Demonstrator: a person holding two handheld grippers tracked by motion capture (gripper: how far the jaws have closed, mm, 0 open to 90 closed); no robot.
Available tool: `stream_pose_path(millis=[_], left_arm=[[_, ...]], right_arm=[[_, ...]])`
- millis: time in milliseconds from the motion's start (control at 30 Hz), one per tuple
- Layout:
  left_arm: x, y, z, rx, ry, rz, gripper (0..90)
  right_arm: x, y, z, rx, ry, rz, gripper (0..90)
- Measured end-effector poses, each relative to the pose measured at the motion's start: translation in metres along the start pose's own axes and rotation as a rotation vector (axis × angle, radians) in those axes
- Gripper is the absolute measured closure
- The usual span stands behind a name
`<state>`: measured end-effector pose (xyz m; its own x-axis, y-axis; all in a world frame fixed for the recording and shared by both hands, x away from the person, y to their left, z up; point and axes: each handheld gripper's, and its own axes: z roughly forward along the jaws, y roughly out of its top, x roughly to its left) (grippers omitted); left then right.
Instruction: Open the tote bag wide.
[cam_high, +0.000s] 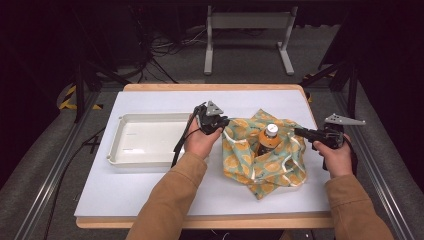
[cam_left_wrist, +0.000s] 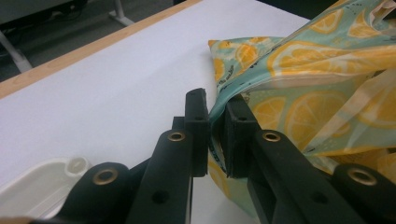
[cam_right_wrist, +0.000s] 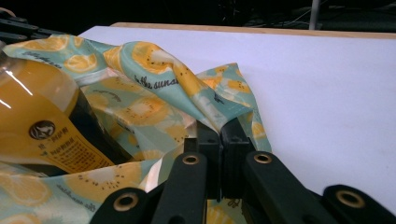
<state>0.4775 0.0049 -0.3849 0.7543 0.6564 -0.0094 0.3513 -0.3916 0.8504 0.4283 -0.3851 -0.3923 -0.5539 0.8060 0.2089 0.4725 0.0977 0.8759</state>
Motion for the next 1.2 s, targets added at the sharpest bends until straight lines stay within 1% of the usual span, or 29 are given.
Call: stream_pose_path(millis=[67, 100, 133, 200, 300, 367, 400, 533, 633, 700, 767, 833, 867, 900, 967, 1000, 1033, 1100, 1167, 1200], left_arm=[[0.000, -0.001, 0.002, 0.011, -0.002, 0.006, 82.0], [0.000, -0.002, 0.002, 0.016, 0.001, 0.007, 82.0], [-0.001, -0.003, 0.004, 0.026, -0.004, 0.000, 81.8], [-0.001, -0.004, 0.005, 0.032, -0.006, -0.003, 81.7], [0.000, -0.005, 0.007, 0.055, -0.005, -0.002, 81.7], [-0.001, -0.007, 0.009, 0.063, -0.009, -0.011, 81.7], [-0.001, -0.008, 0.009, 0.071, -0.010, -0.008, 81.8], [0.000, -0.009, 0.009, 0.084, -0.004, -0.006, 81.9], [0.001, -0.009, 0.008, 0.082, -0.009, -0.007, 81.7], [0.000, -0.009, 0.007, 0.068, -0.011, -0.010, 81.2], [0.000, -0.008, 0.005, 0.062, -0.020, -0.009, 79.8], [0.000, -0.008, 0.003, 0.052, -0.023, -0.009, 75.5], [0.000, -0.008, 0.002, 0.048, -0.030, -0.013, 70.1], [0.000, -0.007, 0.000, 0.045, -0.027, -0.011, 65.3], [-0.001, -0.006, -0.004, 0.035, -0.031, -0.018, 57.7], [-0.001, -0.006, -0.004, 0.035, -0.031, -0.018, 54.3], [-0.001, -0.005, -0.007, 0.030, -0.034, -0.018, 54.3], [-0.001, -0.003, -0.014, 0.014, -0.039, -0.027, 44.1], [-0.001, -0.001, -0.021, -0.005, -0.055, -0.040, 37.7], [-0.001, 0.000, -0.023, -0.010, -0.055, -0.041, 33.8]], right_arm=[[0.000, -0.002, 0.001, 0.011, -0.008, -0.002, 89.0], [0.000, -0.004, 0.001, 0.016, -0.010, 0.004, 89.0], [-0.001, -0.005, 0.001, 0.020, -0.011, 0.005, 89.0], [-0.001, -0.007, 0.002, 0.034, -0.020, 0.009, 89.0], [-0.003, -0.011, 0.003, 0.052, -0.024, 0.019, 89.0], [-0.004, -0.013, 0.004, 0.065, -0.027, 0.023, 88.9], [-0.004, -0.014, 0.004, 0.071, -0.029, 0.026, 88.9], [-0.005, -0.017, 0.004, 0.079, -0.030, 0.033, 88.8], [-0.006, -0.019, 0.004, 0.084, -0.034, 0.044, 88.6], [-0.007, -0.020, 0.002, 0.081, -0.029, 0.053, 87.8], [-0.006, -0.020, 0.001, 0.075, -0.027, 0.058, 85.2], [-0.006, -0.020, 0.000, 0.069, -0.026, 0.061, 80.4], [-0.005, -0.019, -0.002, 0.066, -0.029, 0.063, 75.0], [-0.005, -0.019, -0.003, 0.059, -0.030, 0.062, 70.3], [-0.004, -0.018, -0.007, 0.042, -0.040, 0.052, 61.5], [-0.004, -0.018, -0.007, 0.042, -0.040, 0.052, 61.5], [-0.003, -0.018, -0.009, 0.033, -0.042, 0.047, 57.2], [0.000, -0.015, -0.018, 0.003, -0.055, 0.028, 52.1], [0.002, -0.013, -0.026, -0.023, -0.063, 0.010, 49.3], [0.004, -0.012, -0.029, -0.034, -0.063, 0.005, 48.5]])
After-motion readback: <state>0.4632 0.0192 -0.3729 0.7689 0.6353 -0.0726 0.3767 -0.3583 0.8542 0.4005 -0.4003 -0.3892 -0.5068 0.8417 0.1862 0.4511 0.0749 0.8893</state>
